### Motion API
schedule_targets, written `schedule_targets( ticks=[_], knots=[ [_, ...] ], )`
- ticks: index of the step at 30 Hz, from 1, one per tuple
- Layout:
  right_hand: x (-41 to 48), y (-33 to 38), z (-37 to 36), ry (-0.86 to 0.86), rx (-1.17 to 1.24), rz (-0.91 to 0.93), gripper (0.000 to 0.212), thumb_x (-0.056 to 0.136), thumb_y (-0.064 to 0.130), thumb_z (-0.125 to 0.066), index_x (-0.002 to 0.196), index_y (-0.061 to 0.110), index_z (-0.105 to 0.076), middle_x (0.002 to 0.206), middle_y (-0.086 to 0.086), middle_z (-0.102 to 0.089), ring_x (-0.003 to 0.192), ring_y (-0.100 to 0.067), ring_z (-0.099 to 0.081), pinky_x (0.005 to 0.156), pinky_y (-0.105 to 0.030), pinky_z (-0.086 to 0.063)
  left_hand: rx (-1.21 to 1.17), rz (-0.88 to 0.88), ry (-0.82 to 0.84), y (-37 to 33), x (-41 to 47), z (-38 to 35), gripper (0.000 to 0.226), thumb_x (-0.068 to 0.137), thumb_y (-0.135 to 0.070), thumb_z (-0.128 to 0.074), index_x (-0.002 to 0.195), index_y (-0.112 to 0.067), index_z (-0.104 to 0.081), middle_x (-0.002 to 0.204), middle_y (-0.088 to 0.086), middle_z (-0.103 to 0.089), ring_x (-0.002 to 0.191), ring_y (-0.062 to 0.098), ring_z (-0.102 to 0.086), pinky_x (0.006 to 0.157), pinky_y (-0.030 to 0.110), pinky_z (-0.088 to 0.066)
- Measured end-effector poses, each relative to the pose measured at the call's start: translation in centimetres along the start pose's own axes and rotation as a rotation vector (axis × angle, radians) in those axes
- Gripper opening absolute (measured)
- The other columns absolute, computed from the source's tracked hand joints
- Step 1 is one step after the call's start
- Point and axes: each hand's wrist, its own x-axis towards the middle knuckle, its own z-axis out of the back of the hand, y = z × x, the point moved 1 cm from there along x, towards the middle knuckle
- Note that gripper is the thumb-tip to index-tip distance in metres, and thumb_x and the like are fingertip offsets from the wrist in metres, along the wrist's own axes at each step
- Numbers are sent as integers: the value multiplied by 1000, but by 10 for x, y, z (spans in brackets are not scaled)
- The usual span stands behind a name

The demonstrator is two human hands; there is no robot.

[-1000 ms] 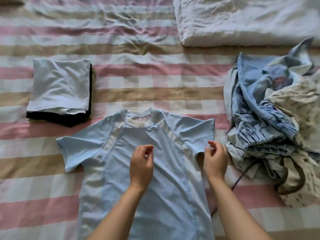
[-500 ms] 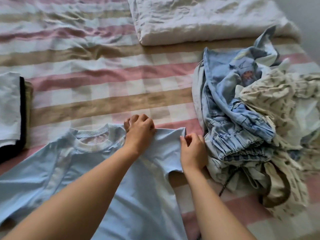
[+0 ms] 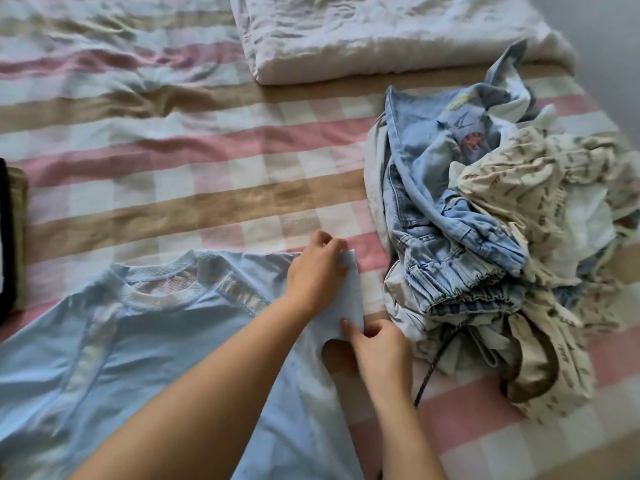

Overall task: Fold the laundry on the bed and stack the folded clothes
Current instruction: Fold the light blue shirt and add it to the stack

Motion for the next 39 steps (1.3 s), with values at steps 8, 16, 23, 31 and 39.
schedule_targets(
  ticks=[8, 16, 23, 31, 39],
  knots=[
    [2, -5, -12, -10, 635, -109, 29, 75, 1, -71, 102, 7, -64, 88, -10, -69, 71, -21, -61, 69, -36, -51, -379, 23, 50, -1, 3, 41, 11, 80, 1, -64, 83, -9, -69, 81, 6, -68, 69, 11, -57, 66, 20, -44],
    [-56, 18, -21, -308, 70, 826, 16, 65, 6, -73, 75, 17, -66, 80, 0, -61, 77, -18, -53, 69, -27, -41, -573, 95, 57, 58, -61, 111, 47, 70, 23, -47, 68, -20, -65, 71, -6, -66, 63, -7, -58, 66, 7, -44],
    [-69, 8, -47, -240, -170, 1068, 31, 83, 35, -50, 100, 18, -69, 106, -4, -66, 101, -18, -54, 81, -37, -44, 57, -9, -322, 78, -93, 99, 26, 62, 12, -47, 71, -3, -66, 84, 13, -66, 86, 33, -59, 73, 39, -47],
    [-56, -18, -68, -105, -774, 928, 84, 80, 46, -27, 147, 8, 6, 157, 1, -6, 141, -12, 20, 106, -43, -14, 452, -96, 121, 90, -79, 18, 60, 95, -52, -23, 146, -35, 3, 155, -12, 11, 141, 7, 17, 111, 39, 17],
    [-89, 9, -76, -214, -501, 1168, 42, 79, 33, -42, 107, 17, -70, 119, -9, -64, 115, -21, -42, 94, -43, -31, 166, 68, -272, 104, -120, 76, 45, 85, -15, -53, 130, -14, -51, 143, 6, -43, 136, 26, -33, 111, 45, -17]
  ],
)
